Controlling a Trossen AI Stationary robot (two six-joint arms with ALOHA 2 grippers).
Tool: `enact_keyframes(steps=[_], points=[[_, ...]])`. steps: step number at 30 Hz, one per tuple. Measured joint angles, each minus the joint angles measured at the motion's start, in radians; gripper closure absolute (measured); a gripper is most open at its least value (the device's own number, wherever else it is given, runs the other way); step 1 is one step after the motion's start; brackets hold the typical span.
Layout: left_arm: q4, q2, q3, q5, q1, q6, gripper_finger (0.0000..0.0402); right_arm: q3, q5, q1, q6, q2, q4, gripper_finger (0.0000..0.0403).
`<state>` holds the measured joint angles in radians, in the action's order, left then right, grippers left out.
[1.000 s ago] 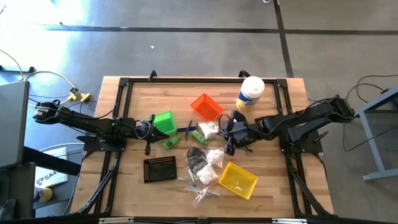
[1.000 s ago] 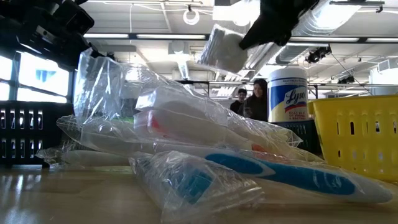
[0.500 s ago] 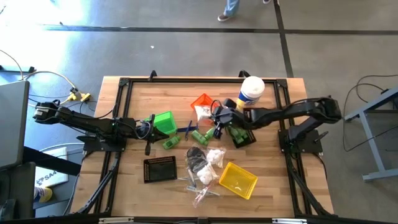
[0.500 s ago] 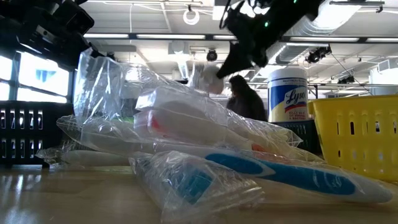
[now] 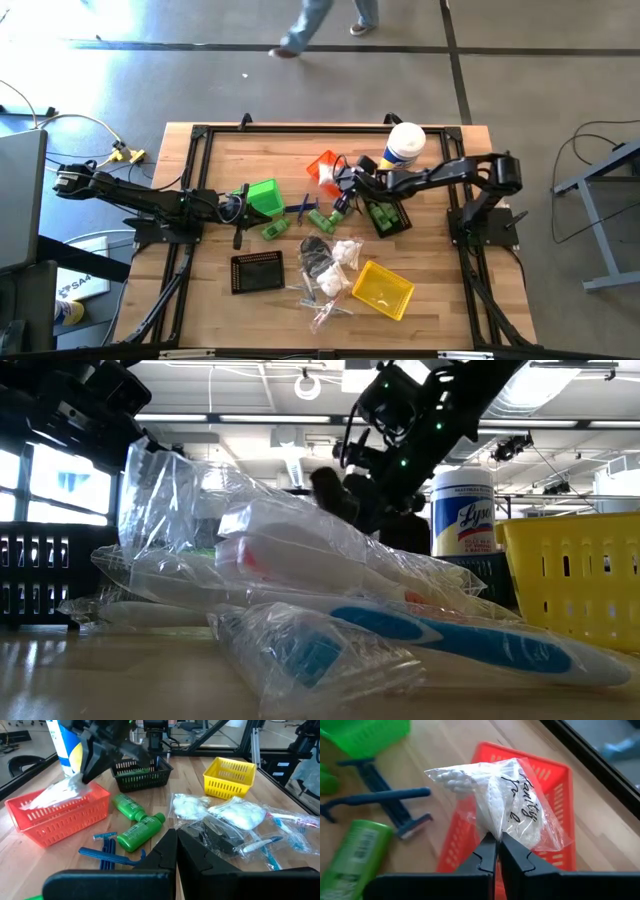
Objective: Pick & Place Travel size toiletries
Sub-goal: Put the white cotton pack into the orange bin
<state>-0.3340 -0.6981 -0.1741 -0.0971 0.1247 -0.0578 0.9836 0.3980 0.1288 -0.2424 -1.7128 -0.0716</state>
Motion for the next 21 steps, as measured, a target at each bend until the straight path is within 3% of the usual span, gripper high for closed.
enact_keyframes(steps=[15,21], points=[[0.000,0.000,0.000,0.000,0.000,0.005,0.0401,0.000,0.019,0.018,0.000,-0.012,0.001,0.0398],[0.000,0.000,0.000,0.000,0.000,0.006,0.0402,0.000,0.034,0.018,0.000,-0.012,0.001,0.0360]])
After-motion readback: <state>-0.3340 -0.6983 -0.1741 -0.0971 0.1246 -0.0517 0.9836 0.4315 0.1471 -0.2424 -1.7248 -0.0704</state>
